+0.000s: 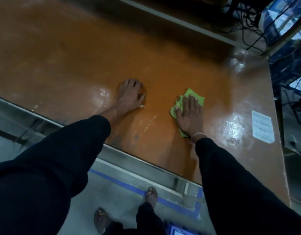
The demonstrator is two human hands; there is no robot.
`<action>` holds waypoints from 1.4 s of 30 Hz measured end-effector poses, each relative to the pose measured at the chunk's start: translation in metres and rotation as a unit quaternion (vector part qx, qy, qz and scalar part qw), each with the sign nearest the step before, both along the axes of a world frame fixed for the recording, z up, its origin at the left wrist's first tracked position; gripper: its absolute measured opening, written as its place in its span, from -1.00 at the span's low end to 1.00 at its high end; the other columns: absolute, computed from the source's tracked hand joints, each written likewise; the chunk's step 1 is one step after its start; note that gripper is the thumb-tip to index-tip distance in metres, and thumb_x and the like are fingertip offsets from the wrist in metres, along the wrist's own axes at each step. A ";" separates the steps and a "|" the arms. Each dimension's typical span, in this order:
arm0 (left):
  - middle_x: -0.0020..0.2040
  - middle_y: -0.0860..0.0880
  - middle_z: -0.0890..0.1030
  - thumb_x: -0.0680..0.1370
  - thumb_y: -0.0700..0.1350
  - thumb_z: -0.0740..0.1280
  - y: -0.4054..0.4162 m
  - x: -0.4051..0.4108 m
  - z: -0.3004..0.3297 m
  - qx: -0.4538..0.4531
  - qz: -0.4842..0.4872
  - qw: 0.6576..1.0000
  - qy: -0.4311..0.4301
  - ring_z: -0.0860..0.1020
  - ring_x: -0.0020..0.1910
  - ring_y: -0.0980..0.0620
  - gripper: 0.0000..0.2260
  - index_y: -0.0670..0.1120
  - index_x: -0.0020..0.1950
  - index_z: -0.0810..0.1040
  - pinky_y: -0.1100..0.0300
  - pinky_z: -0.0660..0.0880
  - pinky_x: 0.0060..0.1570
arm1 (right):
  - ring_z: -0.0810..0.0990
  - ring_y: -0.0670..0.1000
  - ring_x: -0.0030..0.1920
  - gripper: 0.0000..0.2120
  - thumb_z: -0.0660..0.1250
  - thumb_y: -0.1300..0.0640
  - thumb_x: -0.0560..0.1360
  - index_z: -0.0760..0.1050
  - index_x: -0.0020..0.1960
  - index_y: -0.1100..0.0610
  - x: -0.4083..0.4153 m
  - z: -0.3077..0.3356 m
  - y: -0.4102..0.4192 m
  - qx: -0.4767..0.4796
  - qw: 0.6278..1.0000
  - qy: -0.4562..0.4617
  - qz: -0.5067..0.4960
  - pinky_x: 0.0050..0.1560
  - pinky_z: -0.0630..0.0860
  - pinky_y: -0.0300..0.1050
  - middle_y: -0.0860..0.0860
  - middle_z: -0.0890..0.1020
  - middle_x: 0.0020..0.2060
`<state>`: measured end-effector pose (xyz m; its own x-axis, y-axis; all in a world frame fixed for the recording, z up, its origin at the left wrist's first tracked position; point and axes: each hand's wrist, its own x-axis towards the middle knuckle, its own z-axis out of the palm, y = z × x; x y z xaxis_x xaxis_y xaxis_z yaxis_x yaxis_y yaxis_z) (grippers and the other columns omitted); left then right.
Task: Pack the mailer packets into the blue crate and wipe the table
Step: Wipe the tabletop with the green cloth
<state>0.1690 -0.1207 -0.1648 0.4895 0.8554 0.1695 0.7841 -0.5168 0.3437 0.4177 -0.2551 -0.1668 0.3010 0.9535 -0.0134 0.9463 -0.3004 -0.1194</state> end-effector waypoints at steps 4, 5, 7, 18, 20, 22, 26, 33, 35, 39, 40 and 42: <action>0.32 -0.18 0.44 0.59 0.12 0.13 0.010 -0.042 0.001 -0.004 0.001 1.000 0.030 0.37 0.32 -0.23 -0.55 -0.11 0.35 0.45 -0.19 0.35 0.27 | -0.07 0.08 0.63 -0.38 -0.12 -0.22 0.67 0.02 0.64 0.05 -0.065 0.001 -0.044 0.010 0.975 0.000 0.223 0.59 -0.01 0.14 0.07 0.02 0.63; 0.32 -0.19 0.44 0.58 0.13 0.12 0.013 -0.054 0.002 0.000 0.004 0.999 0.035 0.37 0.32 -0.24 -0.54 -0.12 0.34 0.44 -0.19 0.36 0.26 | -0.11 0.05 0.63 -0.40 -0.09 -0.20 0.68 -0.01 0.65 0.03 -0.073 0.002 -0.056 0.005 0.964 -0.003 0.264 0.60 -0.04 0.12 0.03 -0.02 0.64; 0.30 -0.22 0.46 0.58 0.12 0.11 0.018 -0.075 -0.002 0.012 0.015 0.999 0.035 0.39 0.29 -0.26 -0.54 -0.15 0.33 0.45 -0.18 0.36 0.24 | -0.14 0.01 0.63 -0.41 -0.07 -0.20 0.69 -0.04 0.65 0.01 -0.074 0.001 -0.070 0.004 0.968 -0.010 0.250 0.60 -0.04 0.10 0.01 -0.04 0.64; 0.30 -0.26 0.45 0.60 0.03 0.20 0.019 -0.081 -0.002 0.030 0.036 0.999 0.020 0.39 0.27 -0.28 -0.61 -0.18 0.32 0.46 -0.18 0.34 0.24 | -0.18 0.01 0.63 -0.41 -0.06 -0.17 0.70 -0.07 0.65 0.01 -0.156 0.005 -0.115 0.016 0.978 0.000 0.208 0.61 -0.06 0.10 0.01 -0.08 0.64; 0.30 -0.26 0.45 0.60 0.04 0.20 0.020 -0.082 -0.004 0.033 0.037 0.999 0.021 0.39 0.27 -0.28 -0.61 -0.18 0.31 0.46 -0.18 0.34 0.25 | -0.20 0.00 0.62 -0.41 -0.07 -0.19 0.69 -0.07 0.65 0.00 -0.140 -0.001 -0.105 0.020 0.990 0.007 0.141 0.61 -0.06 0.11 0.00 -0.09 0.64; 0.31 -0.25 0.44 0.60 0.04 0.20 0.019 -0.081 -0.004 0.030 0.038 0.999 0.023 0.39 0.28 -0.28 -0.61 -0.18 0.31 0.47 -0.18 0.34 0.25 | -0.18 0.03 0.63 -0.39 -0.12 -0.22 0.69 -0.07 0.65 0.02 -0.129 -0.005 -0.092 0.021 0.999 0.008 0.035 0.60 -0.04 0.14 0.03 -0.08 0.64; 0.32 -0.25 0.45 0.60 0.03 0.21 0.020 -0.079 -0.005 0.030 0.039 0.999 0.024 0.40 0.27 -0.28 -0.63 -0.19 0.28 0.49 -0.19 0.36 0.22 | -0.10 0.08 0.63 -0.39 -0.14 -0.21 0.68 -0.02 0.64 0.05 -0.145 -0.006 -0.061 0.022 0.998 -0.005 0.059 0.59 0.00 0.15 0.08 -0.02 0.63; 0.30 -0.22 0.47 0.60 0.01 0.22 0.023 -0.081 -0.011 0.046 0.033 0.998 0.027 0.40 0.23 -0.26 -0.67 -0.16 0.25 0.50 -0.16 0.38 0.17 | -0.06 0.08 0.63 -0.38 -0.11 -0.22 0.67 0.04 0.64 0.05 -0.097 -0.004 -0.001 0.032 0.999 0.007 0.026 0.59 -0.01 0.12 0.07 0.03 0.63; 0.30 -0.21 0.46 0.61 0.02 0.23 0.030 -0.081 -0.010 0.038 0.021 0.999 0.032 0.39 0.25 -0.25 -0.67 -0.16 0.27 0.50 -0.17 0.36 0.19 | -0.07 0.12 0.63 -0.34 -0.17 -0.25 0.65 0.02 0.64 0.09 -0.095 -0.006 0.023 0.015 0.999 0.008 -0.042 0.59 -0.04 0.15 0.10 0.01 0.63; 0.33 -0.18 0.42 0.63 0.04 0.22 0.058 -0.084 -0.006 0.028 -0.010 0.999 0.037 0.35 0.29 -0.22 -0.64 -0.13 0.35 0.45 -0.16 0.32 0.23 | -0.16 0.04 0.63 -0.37 -0.20 -0.27 0.66 -0.06 0.65 0.00 -0.104 -0.007 0.054 0.007 0.986 0.009 0.164 0.60 -0.09 0.10 0.01 -0.07 0.64; 0.33 -0.18 0.42 0.64 0.04 0.22 0.067 -0.084 -0.005 0.027 -0.006 0.999 0.039 0.35 0.29 -0.22 -0.64 -0.12 0.35 0.45 -0.17 0.33 0.23 | -0.17 0.02 0.63 -0.38 -0.18 -0.27 0.67 -0.07 0.65 -0.03 -0.097 -0.007 0.060 0.007 0.983 0.011 0.185 0.60 -0.09 0.08 -0.01 -0.08 0.64; 0.33 -0.19 0.42 0.64 0.05 0.22 0.085 -0.085 -0.003 0.028 0.006 0.999 0.045 0.36 0.28 -0.23 -0.65 -0.11 0.35 0.45 -0.17 0.33 0.22 | -0.14 0.03 0.63 -0.38 -0.17 -0.26 0.67 -0.05 0.65 -0.01 -0.074 -0.009 0.078 0.019 0.992 0.009 0.121 0.61 -0.08 0.09 0.00 -0.05 0.64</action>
